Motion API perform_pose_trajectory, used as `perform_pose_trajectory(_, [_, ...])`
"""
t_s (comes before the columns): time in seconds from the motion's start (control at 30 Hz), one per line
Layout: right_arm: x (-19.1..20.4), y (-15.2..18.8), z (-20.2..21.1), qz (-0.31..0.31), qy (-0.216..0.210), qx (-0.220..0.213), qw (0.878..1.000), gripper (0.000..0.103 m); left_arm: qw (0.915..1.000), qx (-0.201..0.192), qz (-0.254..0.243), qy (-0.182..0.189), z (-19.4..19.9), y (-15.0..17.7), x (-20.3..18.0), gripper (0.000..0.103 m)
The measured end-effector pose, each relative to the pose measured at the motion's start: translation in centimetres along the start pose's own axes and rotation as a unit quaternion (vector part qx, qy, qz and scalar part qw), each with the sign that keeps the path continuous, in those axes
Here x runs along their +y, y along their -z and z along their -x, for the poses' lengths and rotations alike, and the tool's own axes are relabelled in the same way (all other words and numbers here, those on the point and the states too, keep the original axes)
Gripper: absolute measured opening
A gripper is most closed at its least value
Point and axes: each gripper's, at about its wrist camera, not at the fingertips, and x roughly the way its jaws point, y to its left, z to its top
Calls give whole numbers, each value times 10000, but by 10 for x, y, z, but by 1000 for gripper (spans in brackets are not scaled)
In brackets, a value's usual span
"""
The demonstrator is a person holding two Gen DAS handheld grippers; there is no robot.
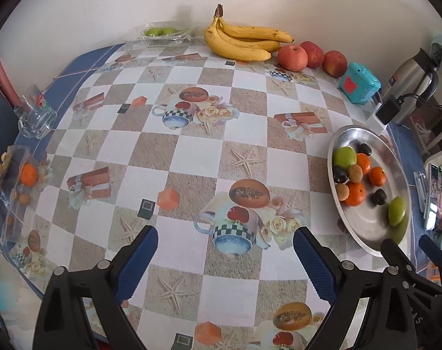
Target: Organize fruits
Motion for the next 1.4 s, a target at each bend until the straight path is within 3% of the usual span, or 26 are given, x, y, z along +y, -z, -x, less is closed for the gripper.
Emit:
perform_pose_trajectory(0.47, [-3, 5, 5, -74, 47, -94, 9999, 96, 9996, 104, 104, 256, 1, 11, 7, 96])
perform_pose_trajectory(0.67, [-3, 5, 5, -70, 54, -74, 9999, 96, 9989, 175, 247, 347, -4, 10, 12, 102])
perform_pose_trajectory(1.4, [-2, 5, 2, -44, 25, -20, 10000, 96, 9988, 251, 192, 373, -9, 11, 8, 103])
